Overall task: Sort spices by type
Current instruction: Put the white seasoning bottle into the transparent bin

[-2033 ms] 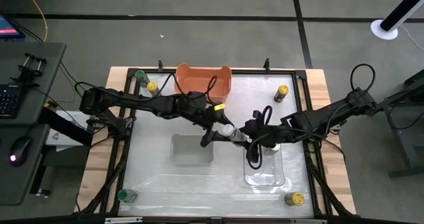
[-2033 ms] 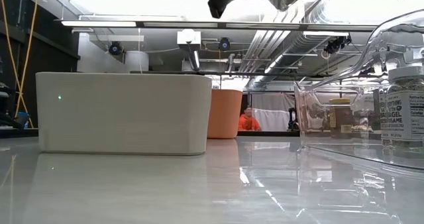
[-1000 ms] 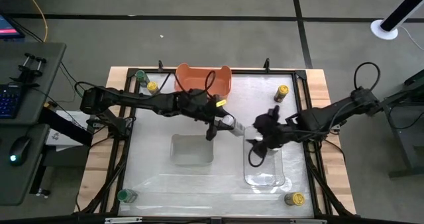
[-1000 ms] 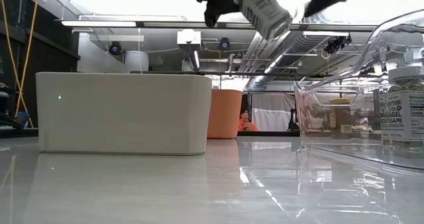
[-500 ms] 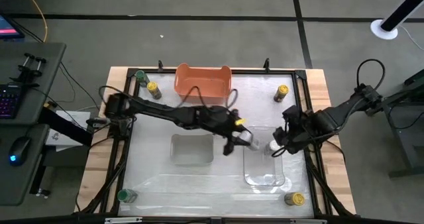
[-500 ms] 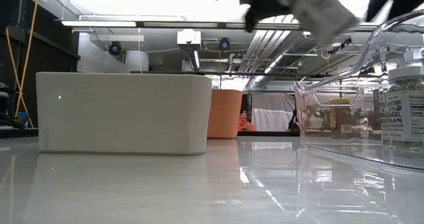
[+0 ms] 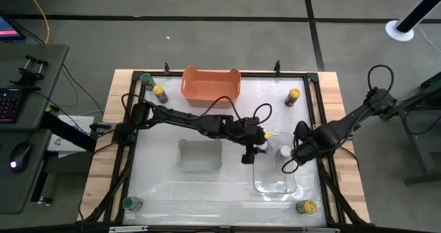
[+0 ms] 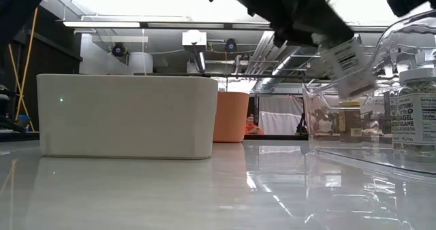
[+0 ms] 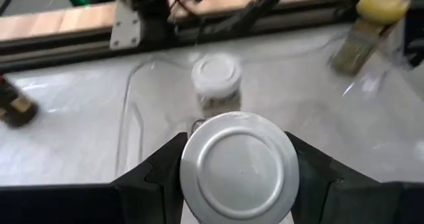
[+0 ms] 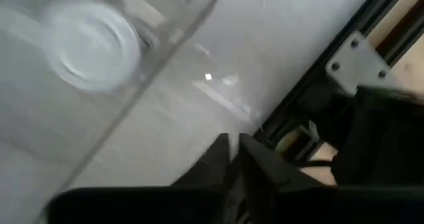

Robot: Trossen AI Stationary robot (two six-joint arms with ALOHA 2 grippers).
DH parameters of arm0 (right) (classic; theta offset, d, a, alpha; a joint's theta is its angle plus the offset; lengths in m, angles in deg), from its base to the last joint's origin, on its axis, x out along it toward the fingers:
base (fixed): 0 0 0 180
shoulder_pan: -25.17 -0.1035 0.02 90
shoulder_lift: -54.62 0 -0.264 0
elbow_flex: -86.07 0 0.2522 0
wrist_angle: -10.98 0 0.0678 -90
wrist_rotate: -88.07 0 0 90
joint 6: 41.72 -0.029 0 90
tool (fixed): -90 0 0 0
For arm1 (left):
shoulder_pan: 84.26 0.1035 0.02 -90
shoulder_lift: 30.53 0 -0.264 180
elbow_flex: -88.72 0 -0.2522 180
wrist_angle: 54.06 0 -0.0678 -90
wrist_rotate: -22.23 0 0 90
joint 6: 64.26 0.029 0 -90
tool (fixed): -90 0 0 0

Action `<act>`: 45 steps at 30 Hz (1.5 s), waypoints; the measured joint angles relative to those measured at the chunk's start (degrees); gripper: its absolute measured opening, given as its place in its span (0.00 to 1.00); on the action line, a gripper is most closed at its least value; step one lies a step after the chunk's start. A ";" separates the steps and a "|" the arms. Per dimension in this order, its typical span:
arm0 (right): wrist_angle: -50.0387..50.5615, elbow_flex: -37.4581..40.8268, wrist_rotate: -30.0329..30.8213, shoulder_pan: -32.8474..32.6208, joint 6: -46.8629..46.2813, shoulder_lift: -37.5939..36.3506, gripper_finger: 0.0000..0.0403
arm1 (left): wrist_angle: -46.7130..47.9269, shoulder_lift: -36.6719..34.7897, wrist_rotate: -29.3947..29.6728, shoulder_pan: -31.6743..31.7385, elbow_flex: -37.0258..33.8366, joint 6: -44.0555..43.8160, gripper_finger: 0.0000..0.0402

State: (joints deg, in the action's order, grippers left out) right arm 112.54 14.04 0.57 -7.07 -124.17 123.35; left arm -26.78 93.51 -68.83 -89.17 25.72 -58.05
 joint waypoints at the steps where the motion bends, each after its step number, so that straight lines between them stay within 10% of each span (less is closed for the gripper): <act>1: -1.18 1.51 -0.84 -0.24 -0.13 0.00 0.03 | 0.76 0.00 0.24 0.17 0.00 0.49 0.42; 11: -21.67 15.13 -8.60 -2.07 -3.29 0.03 0.01 | 5.73 1.16 0.35 1.78 0.00 0.05 0.42; 28: -21.54 14.90 -6.57 -2.75 -4.58 -0.02 0.00 | 9.10 1.78 -2.85 0.79 -0.02 -6.22 0.42; 36: -21.56 14.90 -6.55 -2.75 -4.56 -0.04 0.00 | 8.83 1.79 -2.77 -0.62 -0.02 -7.49 0.63; 45: -21.65 14.87 -6.55 -2.75 -4.53 -0.04 0.00 | 8.88 1.58 -2.72 -0.57 -0.02 -6.99 0.66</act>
State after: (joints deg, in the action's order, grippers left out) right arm 90.89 28.91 -5.98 -9.82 -128.70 123.31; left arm -17.90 95.10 -71.55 -89.74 25.70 -65.04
